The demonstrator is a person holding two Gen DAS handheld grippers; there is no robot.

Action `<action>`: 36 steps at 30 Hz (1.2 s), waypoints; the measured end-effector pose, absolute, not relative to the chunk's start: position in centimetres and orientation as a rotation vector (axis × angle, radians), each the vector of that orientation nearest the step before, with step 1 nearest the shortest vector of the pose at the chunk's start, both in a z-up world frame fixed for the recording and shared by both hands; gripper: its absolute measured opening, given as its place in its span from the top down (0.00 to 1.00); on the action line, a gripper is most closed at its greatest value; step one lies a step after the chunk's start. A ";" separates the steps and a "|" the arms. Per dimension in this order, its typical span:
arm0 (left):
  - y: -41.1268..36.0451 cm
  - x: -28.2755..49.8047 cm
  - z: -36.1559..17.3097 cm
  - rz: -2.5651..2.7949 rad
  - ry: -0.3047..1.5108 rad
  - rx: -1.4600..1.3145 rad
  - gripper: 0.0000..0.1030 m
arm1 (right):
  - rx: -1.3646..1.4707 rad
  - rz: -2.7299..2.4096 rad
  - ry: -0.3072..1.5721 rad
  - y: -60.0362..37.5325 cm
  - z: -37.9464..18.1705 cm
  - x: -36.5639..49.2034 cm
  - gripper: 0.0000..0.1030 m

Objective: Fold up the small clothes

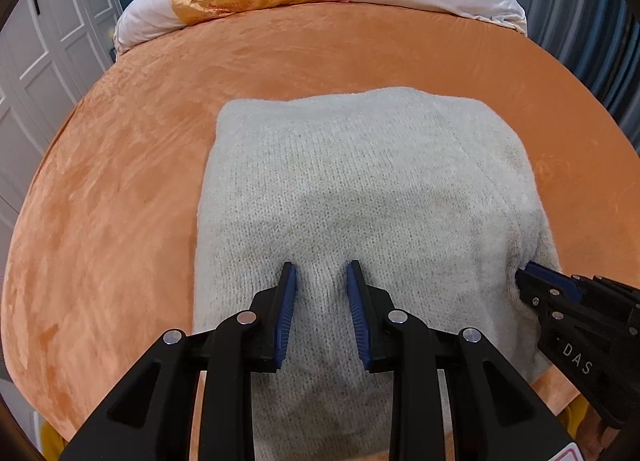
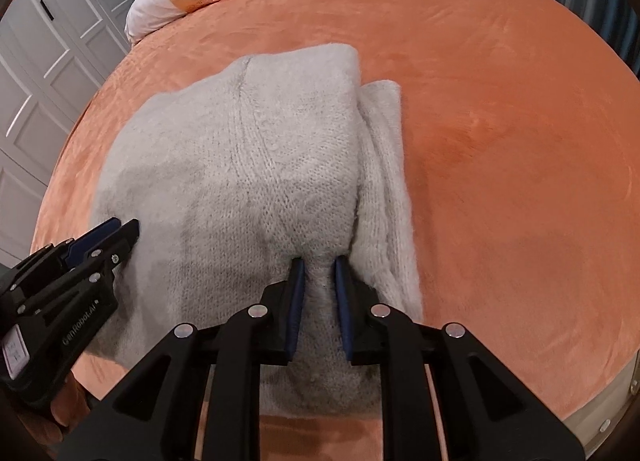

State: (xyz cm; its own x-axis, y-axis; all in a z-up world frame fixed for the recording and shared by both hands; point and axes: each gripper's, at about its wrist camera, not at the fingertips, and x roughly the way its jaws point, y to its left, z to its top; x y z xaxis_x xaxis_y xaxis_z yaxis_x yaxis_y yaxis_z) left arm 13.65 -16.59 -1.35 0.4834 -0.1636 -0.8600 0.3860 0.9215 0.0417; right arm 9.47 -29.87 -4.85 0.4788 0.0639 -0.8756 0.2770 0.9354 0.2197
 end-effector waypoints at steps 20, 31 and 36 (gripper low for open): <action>-13.8 10.8 2.1 -0.388 1.016 0.192 0.68 | 0.385 -0.161 0.967 -29.4 0.0 4.1 0.84; -12.4 8.6 -2.4 -0.332 1.107 0.277 0.64 | 0.248 -0.191 1.098 -28.1 -3.7 4.0 0.86; -12.4 8.7 -2.2 -0.330 1.122 0.257 0.64 | 0.310 -0.180 1.006 -28.1 0.0 2.9 0.84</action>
